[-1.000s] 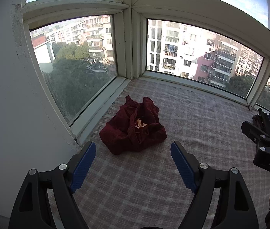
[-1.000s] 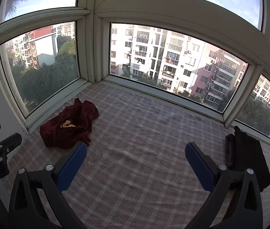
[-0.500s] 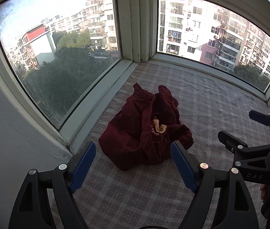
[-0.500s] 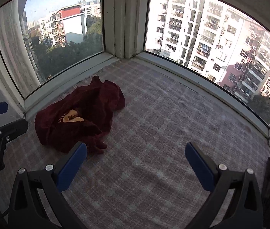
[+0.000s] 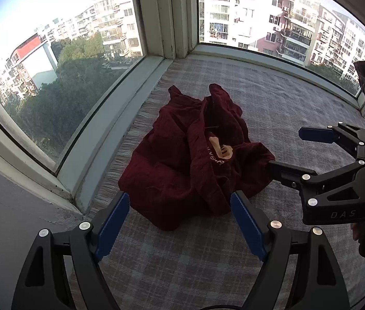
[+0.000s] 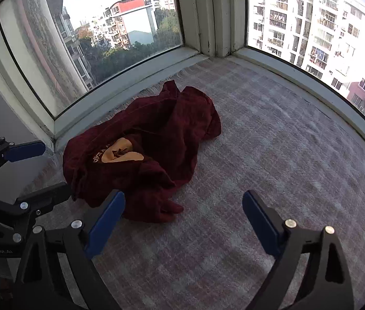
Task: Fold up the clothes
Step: 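Move both grippers to the crumpled red shorts and grasp its waistband edge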
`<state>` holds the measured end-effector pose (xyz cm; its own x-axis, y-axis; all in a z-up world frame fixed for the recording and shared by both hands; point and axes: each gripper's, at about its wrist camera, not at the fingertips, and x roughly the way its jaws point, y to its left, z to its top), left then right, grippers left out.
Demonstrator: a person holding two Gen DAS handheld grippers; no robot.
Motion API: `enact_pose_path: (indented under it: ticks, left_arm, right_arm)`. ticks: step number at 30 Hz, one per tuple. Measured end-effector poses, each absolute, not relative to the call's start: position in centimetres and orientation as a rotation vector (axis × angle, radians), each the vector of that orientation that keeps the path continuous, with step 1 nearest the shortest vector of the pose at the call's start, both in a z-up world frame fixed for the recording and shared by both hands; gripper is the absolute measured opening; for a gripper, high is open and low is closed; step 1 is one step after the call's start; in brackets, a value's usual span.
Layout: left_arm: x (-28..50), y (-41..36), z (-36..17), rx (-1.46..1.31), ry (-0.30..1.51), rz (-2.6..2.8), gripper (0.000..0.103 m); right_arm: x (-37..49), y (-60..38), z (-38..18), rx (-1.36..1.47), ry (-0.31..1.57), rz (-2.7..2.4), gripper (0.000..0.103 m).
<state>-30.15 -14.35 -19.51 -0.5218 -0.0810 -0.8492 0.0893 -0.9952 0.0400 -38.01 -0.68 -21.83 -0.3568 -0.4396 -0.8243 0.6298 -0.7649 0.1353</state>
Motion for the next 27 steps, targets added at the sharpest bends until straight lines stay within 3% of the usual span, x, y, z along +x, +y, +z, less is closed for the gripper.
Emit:
enact_pose_path:
  ticks: [7, 9, 11, 15, 16, 18, 25, 27]
  left_arm:
    - [-31.3, -13.9, -20.5, 1.525, -0.015, -2.687, 0.08]
    - [-31.6, -13.9, -20.7, 1.537, -0.01, -2.692, 0.08]
    - [-31.8, -13.9, -20.8, 1.548, -0.001, -2.699, 0.08]
    - [-32.1, -13.7, -20.8, 1.558, -0.003, -2.714, 0.08]
    - [-32.1, -13.7, -20.9, 1.566, 0.001, -2.717, 0.078]
    - [-32.2, -13.7, -20.9, 1.586, 0.01, -2.722, 0.074]
    - [-32.2, -14.0, -21.2, 1.621, 0.022, -2.728, 0.054]
    - [-32.1, -14.4, -21.1, 1.622, 0.049, -2.723, 0.054]
  right_arm:
    - [-38.6, -2.0, -23.6, 1.245, 0.272, -2.059, 0.077]
    - [-38.8, -2.3, -24.0, 1.266, 0.26, -2.033, 0.06]
    - [-39.2, -2.4, -24.3, 1.283, 0.241, -2.008, 0.055]
    - [-39.3, -2.8, -24.5, 1.292, 0.245, -1.987, 0.054]
    - [-39.3, -2.9, -24.5, 1.294, 0.242, -1.98, 0.053]
    - [-39.5, -2.9, -24.6, 1.308, 0.211, -1.953, 0.041]
    - [-39.7, -2.7, -24.6, 1.322, 0.177, -1.93, 0.034]
    - [-39.7, -2.7, -24.5, 1.322, 0.177, -1.928, 0.027]
